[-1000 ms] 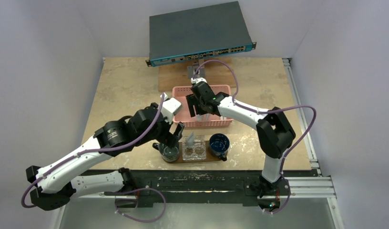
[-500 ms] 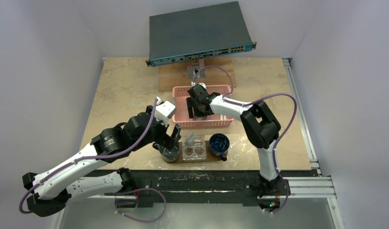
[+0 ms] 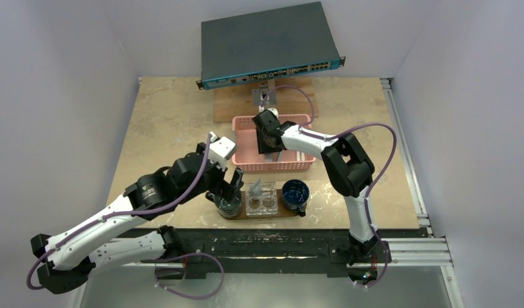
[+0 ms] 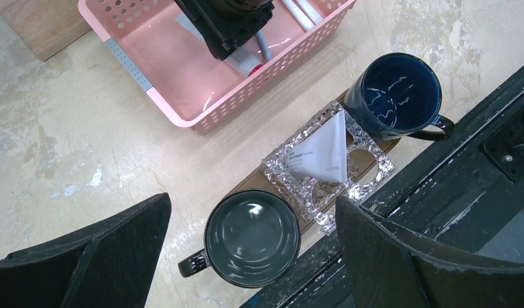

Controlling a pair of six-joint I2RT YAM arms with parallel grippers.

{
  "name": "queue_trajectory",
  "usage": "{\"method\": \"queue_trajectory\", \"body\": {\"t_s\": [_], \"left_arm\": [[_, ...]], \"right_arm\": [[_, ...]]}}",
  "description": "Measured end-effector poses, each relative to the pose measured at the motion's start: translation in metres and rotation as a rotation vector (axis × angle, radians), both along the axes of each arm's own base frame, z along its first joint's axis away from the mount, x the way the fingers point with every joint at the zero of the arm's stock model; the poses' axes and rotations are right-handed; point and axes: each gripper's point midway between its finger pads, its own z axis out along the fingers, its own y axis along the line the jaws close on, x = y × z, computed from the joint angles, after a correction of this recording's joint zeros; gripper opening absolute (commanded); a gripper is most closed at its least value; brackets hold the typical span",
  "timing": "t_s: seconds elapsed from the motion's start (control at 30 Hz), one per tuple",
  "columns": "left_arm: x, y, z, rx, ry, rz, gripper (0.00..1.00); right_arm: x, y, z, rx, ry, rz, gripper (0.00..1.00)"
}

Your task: Prepare toiletry sets of a toothbrush and toothpaste on the tray

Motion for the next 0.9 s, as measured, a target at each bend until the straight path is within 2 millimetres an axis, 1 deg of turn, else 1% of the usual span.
{"method": "queue_trajectory", "body": {"t_s": [0.07, 0.2, 0.43, 0.57, 0.63, 0.7, 0.87, 0.9], "left_arm": [[0.001, 0.000, 0.000, -0.002, -0.001, 0.003, 0.99], [0.002, 0.001, 0.001, -0.005, 0.000, 0.007, 0.99], [0.002, 0.001, 0.001, -0.009, 0.000, 0.006, 0.99], [0.001, 0.001, 0.002, -0.013, -0.002, 0.005, 0.99], [0.002, 0.000, 0.003, -0.018, -0.005, 0.005, 0.99], [0.002, -0.001, 0.004, -0.023, -0.006, 0.002, 0.99], [0.003, -0.003, 0.008, -0.031, -0.004, 0.002, 0.99], [0.003, -0.004, 0.011, -0.036, -0.004, 0.003, 0.99]], "right_arm": [[0.000, 0.000, 0.000, 0.000, 0.001, 0.000, 0.32], [0.000, 0.000, 0.000, 0.000, -0.001, -0.001, 0.23], [0.001, 0.001, 0.005, 0.006, -0.008, -0.001, 0.19], [0.001, 0.001, 0.014, 0.016, -0.020, -0.001, 0.18], [0.002, 0.001, 0.024, 0.027, -0.036, -0.002, 0.18], [0.004, 0.001, 0.043, 0.048, -0.067, -0.005, 0.17], [0.008, -0.002, 0.107, 0.122, -0.187, -0.023, 0.17], [0.007, -0.003, 0.116, 0.133, -0.206, -0.026, 0.17]]}}
